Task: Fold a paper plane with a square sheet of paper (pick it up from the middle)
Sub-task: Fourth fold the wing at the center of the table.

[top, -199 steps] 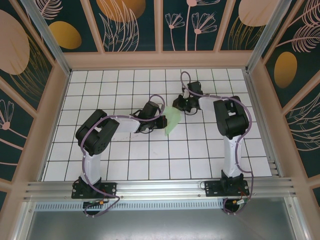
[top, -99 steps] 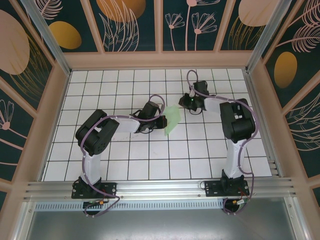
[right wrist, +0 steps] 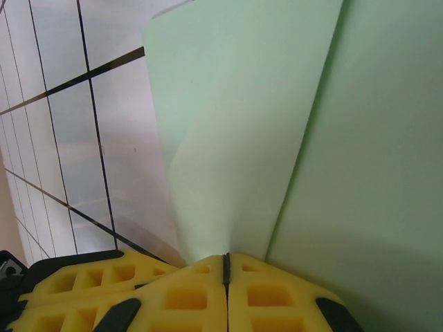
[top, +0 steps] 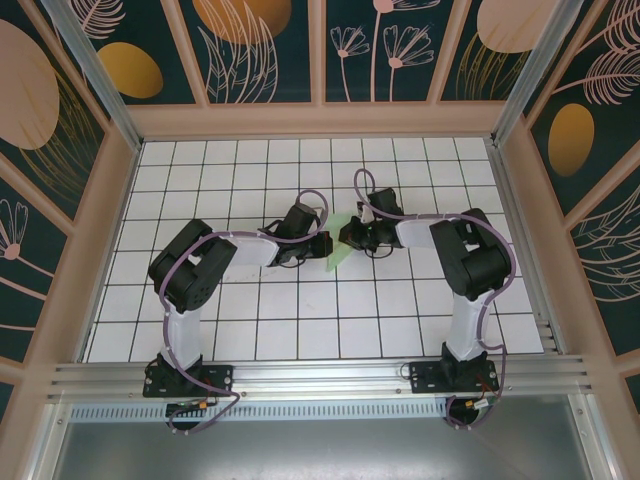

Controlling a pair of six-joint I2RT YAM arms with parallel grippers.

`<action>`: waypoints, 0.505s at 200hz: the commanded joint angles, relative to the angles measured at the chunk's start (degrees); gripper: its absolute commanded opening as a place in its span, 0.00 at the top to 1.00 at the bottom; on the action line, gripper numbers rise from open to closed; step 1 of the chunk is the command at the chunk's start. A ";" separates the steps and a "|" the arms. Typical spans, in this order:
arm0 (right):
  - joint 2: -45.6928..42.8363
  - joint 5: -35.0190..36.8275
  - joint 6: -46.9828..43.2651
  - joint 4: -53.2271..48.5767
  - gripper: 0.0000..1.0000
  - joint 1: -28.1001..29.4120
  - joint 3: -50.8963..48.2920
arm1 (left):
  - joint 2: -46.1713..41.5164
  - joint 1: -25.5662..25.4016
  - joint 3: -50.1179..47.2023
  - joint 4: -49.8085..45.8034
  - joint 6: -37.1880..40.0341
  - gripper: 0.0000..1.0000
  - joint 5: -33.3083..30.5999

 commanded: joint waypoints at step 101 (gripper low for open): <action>5.73 6.71 -8.66 -9.87 0.95 -0.27 0.97 | -7.09 4.69 -0.57 -2.36 -5.19 0.85 5.84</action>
